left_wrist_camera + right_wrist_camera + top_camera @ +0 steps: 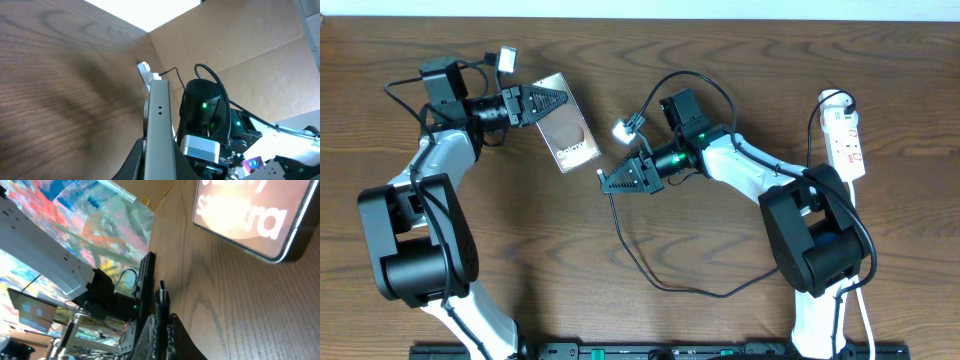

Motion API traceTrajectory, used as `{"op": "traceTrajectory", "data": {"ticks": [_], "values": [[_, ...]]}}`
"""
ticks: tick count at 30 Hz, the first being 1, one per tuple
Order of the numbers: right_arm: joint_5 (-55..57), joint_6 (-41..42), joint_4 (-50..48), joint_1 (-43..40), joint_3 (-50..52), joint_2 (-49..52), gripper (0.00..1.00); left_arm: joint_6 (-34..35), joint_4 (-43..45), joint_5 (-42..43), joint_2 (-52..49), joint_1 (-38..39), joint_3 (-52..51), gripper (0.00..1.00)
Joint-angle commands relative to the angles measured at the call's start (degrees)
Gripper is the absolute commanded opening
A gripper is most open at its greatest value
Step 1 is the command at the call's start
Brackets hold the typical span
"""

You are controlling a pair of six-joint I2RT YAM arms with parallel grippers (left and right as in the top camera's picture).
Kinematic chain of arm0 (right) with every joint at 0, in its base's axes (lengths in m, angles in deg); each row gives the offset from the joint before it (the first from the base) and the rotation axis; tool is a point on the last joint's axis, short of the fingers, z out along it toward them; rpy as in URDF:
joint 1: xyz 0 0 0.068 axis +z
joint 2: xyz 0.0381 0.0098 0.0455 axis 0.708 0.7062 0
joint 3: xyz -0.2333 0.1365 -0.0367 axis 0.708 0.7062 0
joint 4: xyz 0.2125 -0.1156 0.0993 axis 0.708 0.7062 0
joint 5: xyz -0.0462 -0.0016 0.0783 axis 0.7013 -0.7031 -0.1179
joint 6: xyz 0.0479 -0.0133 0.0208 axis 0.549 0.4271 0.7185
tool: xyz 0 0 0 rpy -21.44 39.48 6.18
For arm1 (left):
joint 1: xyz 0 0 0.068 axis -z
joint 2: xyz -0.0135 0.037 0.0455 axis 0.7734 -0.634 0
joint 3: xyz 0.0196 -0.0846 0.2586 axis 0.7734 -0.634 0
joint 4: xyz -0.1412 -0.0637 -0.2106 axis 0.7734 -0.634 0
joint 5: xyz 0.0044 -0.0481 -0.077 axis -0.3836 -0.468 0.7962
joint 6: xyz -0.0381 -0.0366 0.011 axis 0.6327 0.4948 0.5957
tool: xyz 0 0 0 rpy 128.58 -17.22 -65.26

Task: Plug charger to phone and switch on socket
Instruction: 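Carry the plug left toward the phone's bottom port held by left gripper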

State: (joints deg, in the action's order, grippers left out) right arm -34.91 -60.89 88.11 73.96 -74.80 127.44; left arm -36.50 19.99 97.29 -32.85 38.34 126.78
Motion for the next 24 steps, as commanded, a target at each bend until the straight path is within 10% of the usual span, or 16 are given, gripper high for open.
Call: {"op": "traceTrajectory", "data": {"ticks": [1, 24], "values": [[-2.1, -5.2, -0.2, 0.9, 0.2, 0.7, 0.01, 3.0, 0.3, 2.9, 0.0, -0.1, 0.4, 0.08], [-10.7, -10.4, -7.5, 1.2, 0.2, 5.4, 0.01, 4.1, 0.3, 3.0, 0.0, -0.1, 0.4, 0.07]]}}
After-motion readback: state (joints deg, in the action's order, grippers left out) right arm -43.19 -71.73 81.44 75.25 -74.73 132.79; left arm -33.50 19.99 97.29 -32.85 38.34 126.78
